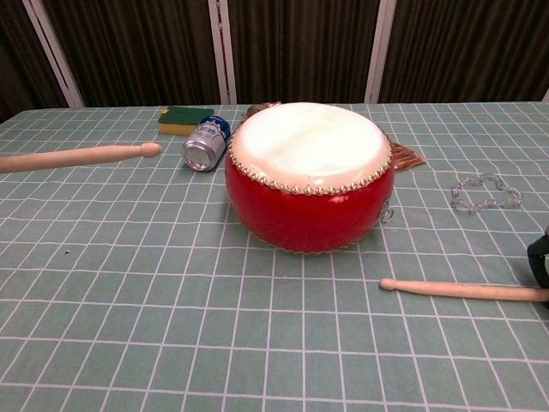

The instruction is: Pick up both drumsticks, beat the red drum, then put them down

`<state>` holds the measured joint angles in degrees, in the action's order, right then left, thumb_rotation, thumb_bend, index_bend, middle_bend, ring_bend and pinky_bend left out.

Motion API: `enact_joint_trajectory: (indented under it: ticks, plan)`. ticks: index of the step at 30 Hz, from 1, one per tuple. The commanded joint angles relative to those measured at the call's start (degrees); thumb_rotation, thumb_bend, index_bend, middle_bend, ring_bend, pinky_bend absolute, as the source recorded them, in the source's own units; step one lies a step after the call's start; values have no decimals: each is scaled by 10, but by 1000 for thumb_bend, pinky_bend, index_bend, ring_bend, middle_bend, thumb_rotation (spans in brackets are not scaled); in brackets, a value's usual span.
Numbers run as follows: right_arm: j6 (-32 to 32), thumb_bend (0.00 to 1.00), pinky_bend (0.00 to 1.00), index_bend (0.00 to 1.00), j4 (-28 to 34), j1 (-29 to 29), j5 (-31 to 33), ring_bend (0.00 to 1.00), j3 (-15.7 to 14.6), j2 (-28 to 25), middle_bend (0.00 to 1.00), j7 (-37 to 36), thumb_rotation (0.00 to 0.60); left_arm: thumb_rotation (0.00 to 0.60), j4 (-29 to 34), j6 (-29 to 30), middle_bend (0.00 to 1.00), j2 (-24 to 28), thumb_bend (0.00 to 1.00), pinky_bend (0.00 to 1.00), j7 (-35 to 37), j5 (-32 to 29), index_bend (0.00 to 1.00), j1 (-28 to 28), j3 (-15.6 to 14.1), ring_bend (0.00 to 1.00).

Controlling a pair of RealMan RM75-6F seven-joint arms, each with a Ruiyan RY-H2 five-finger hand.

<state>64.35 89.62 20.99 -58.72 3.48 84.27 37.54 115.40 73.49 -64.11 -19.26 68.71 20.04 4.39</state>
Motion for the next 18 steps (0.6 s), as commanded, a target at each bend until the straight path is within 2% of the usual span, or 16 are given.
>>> enact_joint_trajectory:
  ticks: [1,8,18]
  plan:
    - [-6,574,1000,918,36,4,-7,1000,6,-33,1000,-20,600,600,0,-1,1000,0,558,1000,1,-1,791,0,1,1000]
    - [-33,602,1000,935,116,7,-51,1000,15,-135,1000,-105,600,600,0,-1,1000,1,558,1000,1,-1,791,0,1,1000]
    - [-64,615,1000,944,208,-1,-120,1000,-5,-247,1000,-219,600,600,3,1,1000,3,558,1000,2,2,791,-1,4,1000]
